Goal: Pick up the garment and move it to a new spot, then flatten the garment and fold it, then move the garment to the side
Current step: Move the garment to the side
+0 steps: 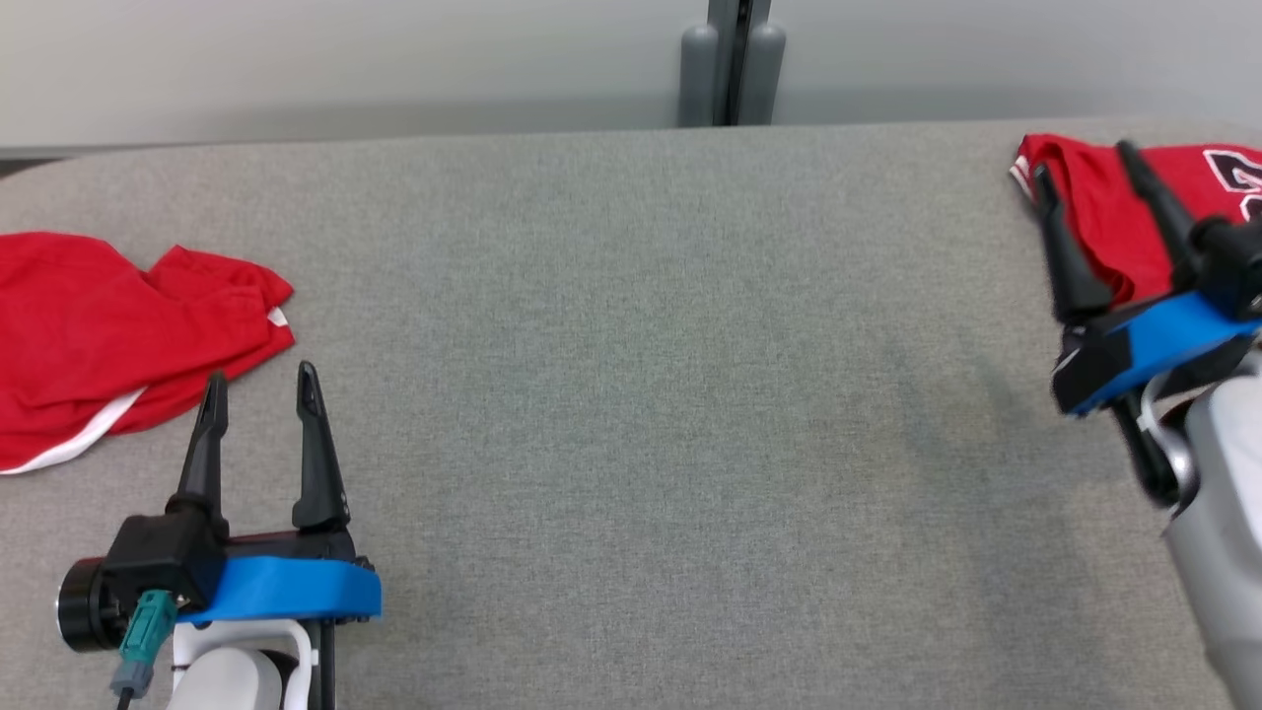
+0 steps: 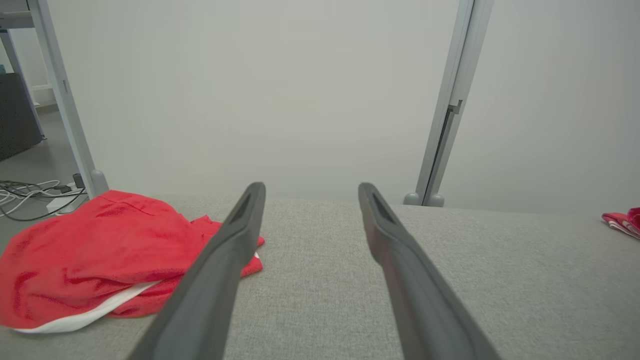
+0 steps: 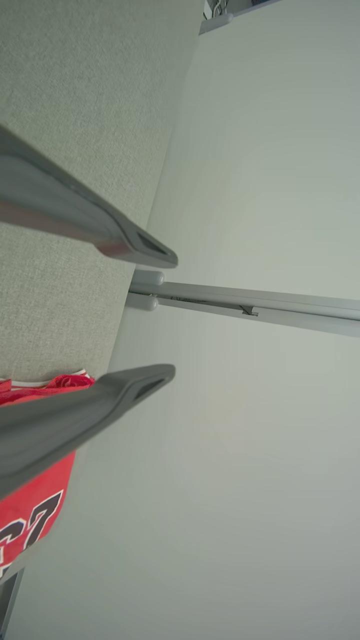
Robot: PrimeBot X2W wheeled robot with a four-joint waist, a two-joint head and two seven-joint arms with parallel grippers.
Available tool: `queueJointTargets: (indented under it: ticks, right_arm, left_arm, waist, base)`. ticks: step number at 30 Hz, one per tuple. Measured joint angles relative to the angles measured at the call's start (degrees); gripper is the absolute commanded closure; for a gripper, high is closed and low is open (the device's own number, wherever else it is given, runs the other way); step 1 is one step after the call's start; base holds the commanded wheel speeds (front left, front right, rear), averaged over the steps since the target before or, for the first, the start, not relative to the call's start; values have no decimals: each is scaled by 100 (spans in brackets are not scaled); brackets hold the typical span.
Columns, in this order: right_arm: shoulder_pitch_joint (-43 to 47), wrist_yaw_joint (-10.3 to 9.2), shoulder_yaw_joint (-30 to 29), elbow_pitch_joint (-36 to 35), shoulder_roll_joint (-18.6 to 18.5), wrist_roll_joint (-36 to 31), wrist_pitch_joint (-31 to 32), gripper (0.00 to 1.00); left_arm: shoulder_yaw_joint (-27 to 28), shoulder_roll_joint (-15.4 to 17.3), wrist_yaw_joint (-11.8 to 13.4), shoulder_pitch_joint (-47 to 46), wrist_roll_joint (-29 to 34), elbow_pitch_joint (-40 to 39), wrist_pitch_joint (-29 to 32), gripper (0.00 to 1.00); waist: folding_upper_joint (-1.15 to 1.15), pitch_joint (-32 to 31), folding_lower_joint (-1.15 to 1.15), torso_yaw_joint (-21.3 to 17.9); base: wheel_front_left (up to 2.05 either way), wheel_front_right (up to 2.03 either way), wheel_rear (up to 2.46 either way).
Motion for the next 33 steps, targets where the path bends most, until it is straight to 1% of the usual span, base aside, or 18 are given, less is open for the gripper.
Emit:
queueJointTargets:
  ticks: [6,14,18,21,24,28,33]
  right_arm:
    - [835,0,-121,-512,409,46,140,0]
    - [2020,0,-600,-1237,927,30,376,0]
    - [2499,0,-783,-1729,1150,-153,534,0]
    - [2876,0,-1013,-2170,1423,-222,697,0]
    - [3138,0,-1173,-2481,1591,-281,816,0]
    - [3429,0,-1302,-2816,1740,-375,928,0]
    - [3684,0,-1374,-3047,1804,-509,1061,0]
  left_arm:
    - [7,-9,10,250,-71,70,-5,0]
    - [-19,5,13,537,-131,138,7,0]
    - [-27,25,30,640,-162,124,56,0]
    - [-98,48,33,663,-174,100,147,0]
    - [-125,57,41,668,-174,58,178,0]
    - [-148,79,66,680,-172,5,209,0]
    - [-158,101,110,723,-172,-37,237,0]
  waist:
    - [0,-377,0,-1]
    - [0,-775,1,28]
    - [0,-853,1,23]
    - [0,-886,1,59]
    - [0,-899,1,90]
    - [0,-931,2,121]
    - [0,-980,1,136]
  base:
    - [0,0,0]
    - [0,0,0]
    - [0,0,0]
    - [0,0,0]
    - [0,0,0]
    - [0,0,0]
    - [0,0,0]
